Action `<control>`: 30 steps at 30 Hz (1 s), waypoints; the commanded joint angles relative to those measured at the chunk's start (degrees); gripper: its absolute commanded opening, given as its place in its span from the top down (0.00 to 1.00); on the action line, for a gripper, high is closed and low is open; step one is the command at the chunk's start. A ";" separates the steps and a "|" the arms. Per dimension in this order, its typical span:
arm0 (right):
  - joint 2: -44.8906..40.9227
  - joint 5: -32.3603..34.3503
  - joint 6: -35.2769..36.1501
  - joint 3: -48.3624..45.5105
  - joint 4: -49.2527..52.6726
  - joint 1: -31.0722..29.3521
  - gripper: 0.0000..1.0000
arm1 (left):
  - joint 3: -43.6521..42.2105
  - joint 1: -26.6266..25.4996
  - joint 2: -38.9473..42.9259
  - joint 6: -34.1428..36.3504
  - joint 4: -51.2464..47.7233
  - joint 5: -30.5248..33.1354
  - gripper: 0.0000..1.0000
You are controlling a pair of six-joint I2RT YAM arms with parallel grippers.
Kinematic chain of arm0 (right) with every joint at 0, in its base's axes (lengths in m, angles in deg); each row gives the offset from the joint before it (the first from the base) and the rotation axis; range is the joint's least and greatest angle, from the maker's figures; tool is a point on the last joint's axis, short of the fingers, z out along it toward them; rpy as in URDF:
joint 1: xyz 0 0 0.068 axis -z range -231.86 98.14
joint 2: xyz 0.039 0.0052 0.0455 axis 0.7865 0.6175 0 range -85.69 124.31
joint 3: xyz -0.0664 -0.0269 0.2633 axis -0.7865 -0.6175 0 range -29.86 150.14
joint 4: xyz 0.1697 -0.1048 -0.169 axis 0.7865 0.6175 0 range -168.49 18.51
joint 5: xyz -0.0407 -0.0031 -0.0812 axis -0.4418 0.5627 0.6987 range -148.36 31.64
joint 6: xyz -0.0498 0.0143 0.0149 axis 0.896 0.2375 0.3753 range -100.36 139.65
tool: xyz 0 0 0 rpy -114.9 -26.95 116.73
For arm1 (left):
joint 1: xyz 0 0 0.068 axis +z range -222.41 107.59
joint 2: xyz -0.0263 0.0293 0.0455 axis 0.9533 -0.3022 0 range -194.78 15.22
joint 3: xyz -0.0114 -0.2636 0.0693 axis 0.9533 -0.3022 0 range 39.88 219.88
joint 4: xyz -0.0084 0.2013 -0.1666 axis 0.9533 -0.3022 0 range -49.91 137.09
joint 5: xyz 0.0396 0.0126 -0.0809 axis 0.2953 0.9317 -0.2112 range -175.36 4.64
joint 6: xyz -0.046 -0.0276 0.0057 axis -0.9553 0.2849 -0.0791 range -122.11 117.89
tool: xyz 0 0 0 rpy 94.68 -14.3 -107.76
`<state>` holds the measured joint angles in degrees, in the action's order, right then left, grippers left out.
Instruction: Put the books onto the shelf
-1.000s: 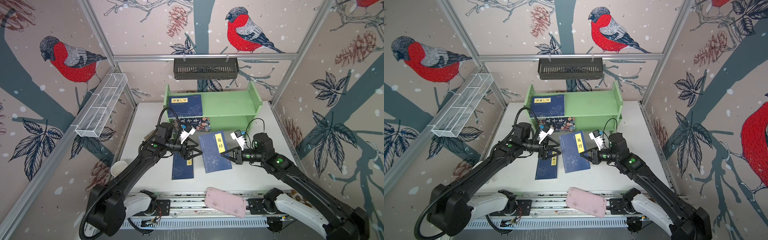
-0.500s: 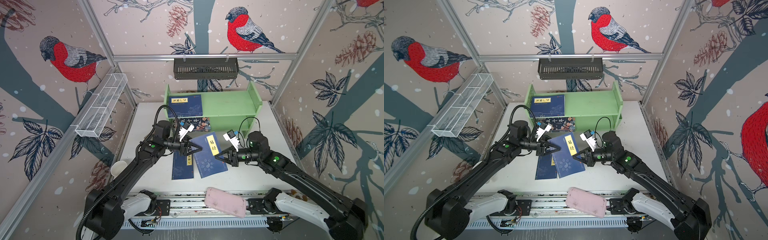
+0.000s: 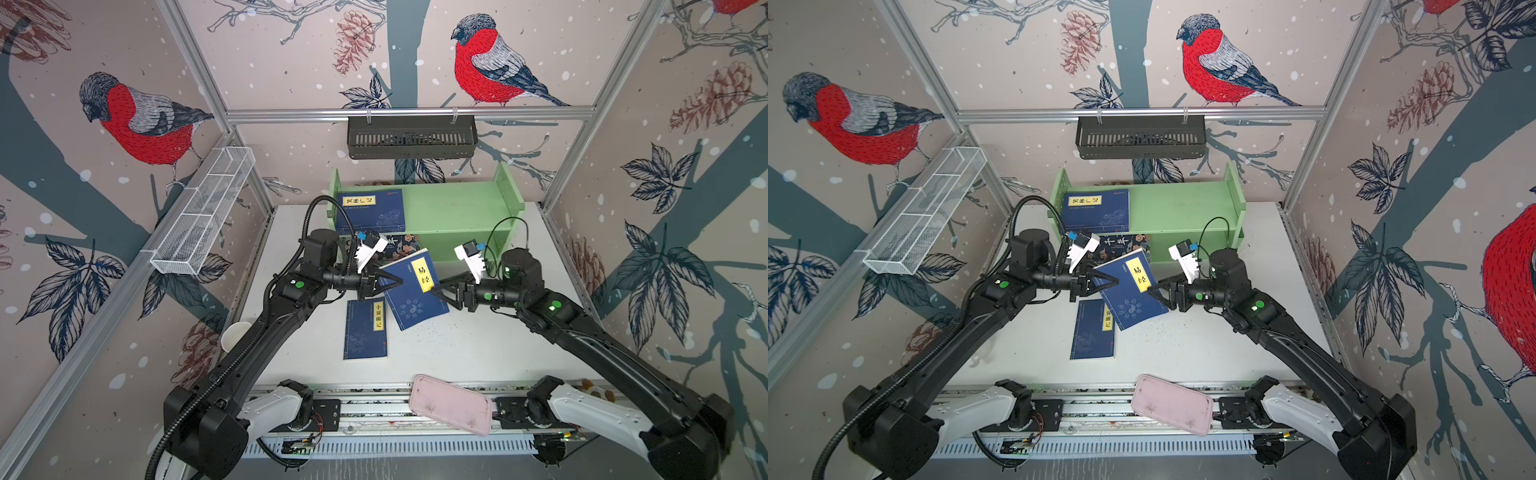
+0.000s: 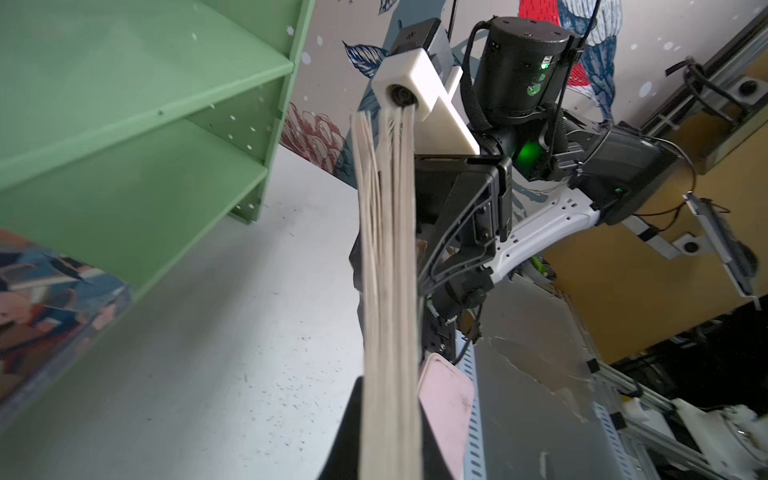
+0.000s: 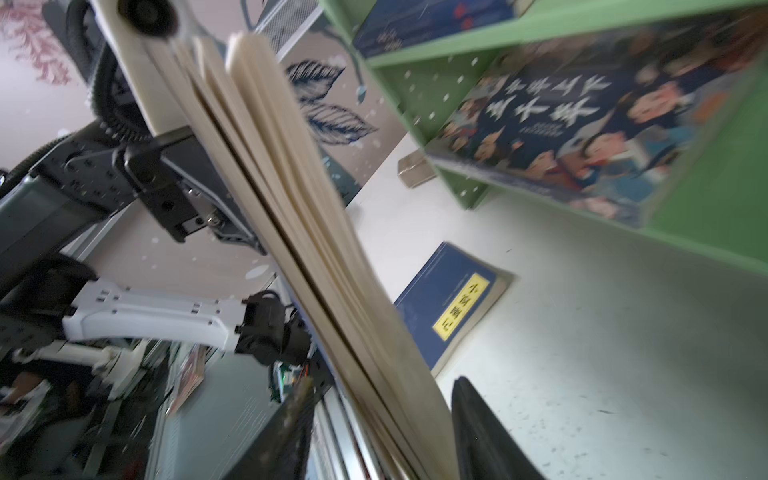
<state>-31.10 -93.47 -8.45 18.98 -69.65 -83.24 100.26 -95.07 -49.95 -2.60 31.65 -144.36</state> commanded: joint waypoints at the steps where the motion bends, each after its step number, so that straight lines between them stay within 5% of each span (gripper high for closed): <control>1: -4.82 6.26 -4.93 -1.01 -6.24 4.11 0.34 | 5.26 0.14 0.05 3.82 -1.52 6.88 1.00; 5: -10.71 10.64 -7.59 -3.06 -11.17 7.17 0.10 | 13.11 0.84 -0.61 -1.20 -1.08 12.42 1.00; 11: -11.70 4.80 -14.10 -6.34 -21.33 7.65 0.10 | 22.25 2.50 -2.71 -14.18 -0.90 22.32 1.00; 16: -10.07 1.16 -20.22 -10.04 -32.00 5.48 0.10 | 18.97 7.53 -4.03 -32.94 14.10 9.67 1.00; 18: -8.89 2.36 -20.63 -10.60 -34.76 3.16 0.10 | 14.31 8.41 -4.76 -42.58 29.26 2.97 1.00; 21: -6.05 4.20 -20.30 -9.86 -37.55 -0.46 0.10 | 8.93 9.03 -5.77 -57.02 46.92 1.28 1.00; 30: 1.73 7.15 -20.53 -7.97 -42.94 -4.48 0.11 | 7.79 9.21 -5.09 -58.07 48.98 1.70 1.00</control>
<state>-30.69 -87.90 -27.38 11.05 -106.47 -87.46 108.53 -85.97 -55.56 -56.79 73.18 -141.54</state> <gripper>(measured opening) 0.891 0.127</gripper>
